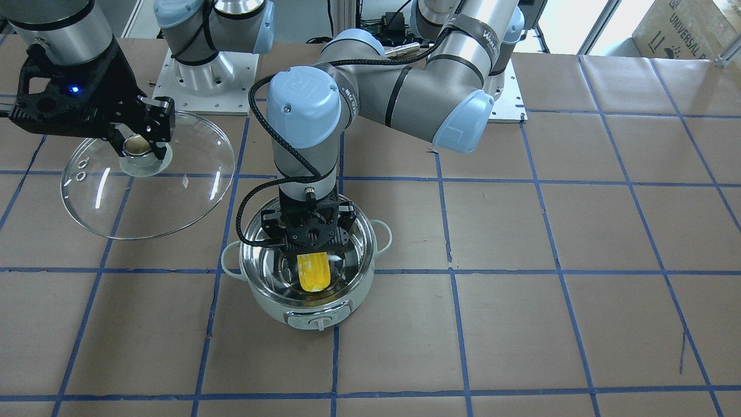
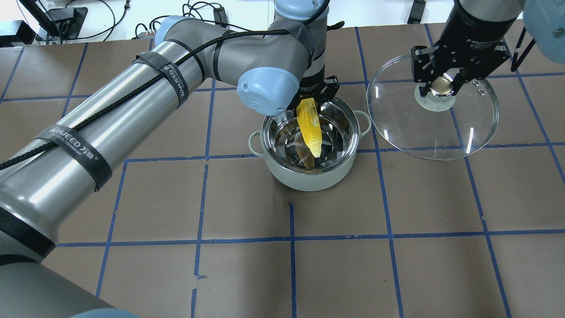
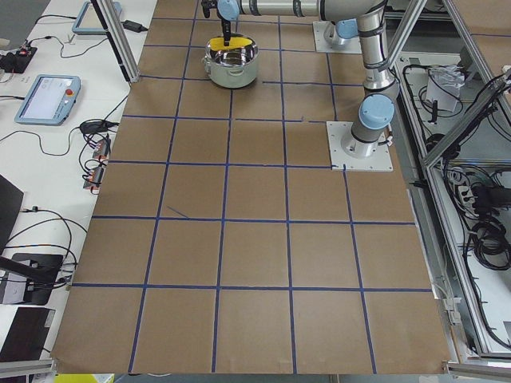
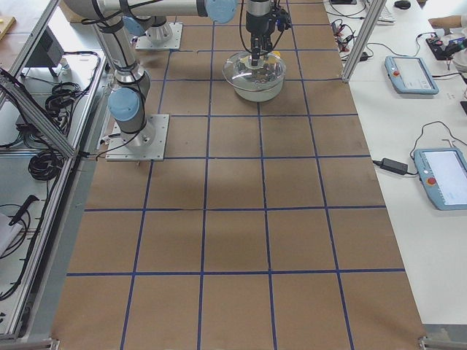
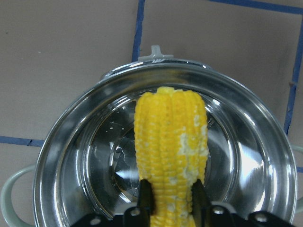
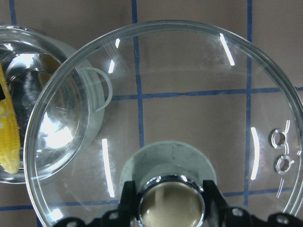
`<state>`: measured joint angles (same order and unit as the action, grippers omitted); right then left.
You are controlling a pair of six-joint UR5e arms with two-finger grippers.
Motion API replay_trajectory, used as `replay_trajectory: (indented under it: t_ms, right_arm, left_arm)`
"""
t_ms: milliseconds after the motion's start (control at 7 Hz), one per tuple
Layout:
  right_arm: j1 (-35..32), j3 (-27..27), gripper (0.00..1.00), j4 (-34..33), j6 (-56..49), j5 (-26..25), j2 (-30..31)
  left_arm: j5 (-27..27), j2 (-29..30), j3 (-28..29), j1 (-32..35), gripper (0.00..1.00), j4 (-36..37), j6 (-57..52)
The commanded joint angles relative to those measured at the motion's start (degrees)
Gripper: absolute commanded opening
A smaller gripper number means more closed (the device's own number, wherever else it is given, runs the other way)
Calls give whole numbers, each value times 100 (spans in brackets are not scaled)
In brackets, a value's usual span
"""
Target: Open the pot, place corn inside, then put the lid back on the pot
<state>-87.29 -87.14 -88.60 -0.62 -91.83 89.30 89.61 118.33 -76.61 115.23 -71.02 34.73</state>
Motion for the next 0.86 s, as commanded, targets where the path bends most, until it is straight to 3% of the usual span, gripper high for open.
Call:
replay_trajectory:
  t_ms: [0,286,571,714]
  right_arm:
    - [1,-5,31,0,0,-2,0]
    - [1,-5,31,0,0,7,0]
    - [1,-5,31,0,0,-2,0]
    - [-8,-5,31,0,9,-2,9]
  left_arm:
    - [4,-3,-21,-10,100,-8,43]
    - [-4,-82,-21,-88,100,-35,-123]
    - [196,-292,-169,-526,100,-70,-1770]
    - [145,-572,-509,-824,100,-53,-2325]
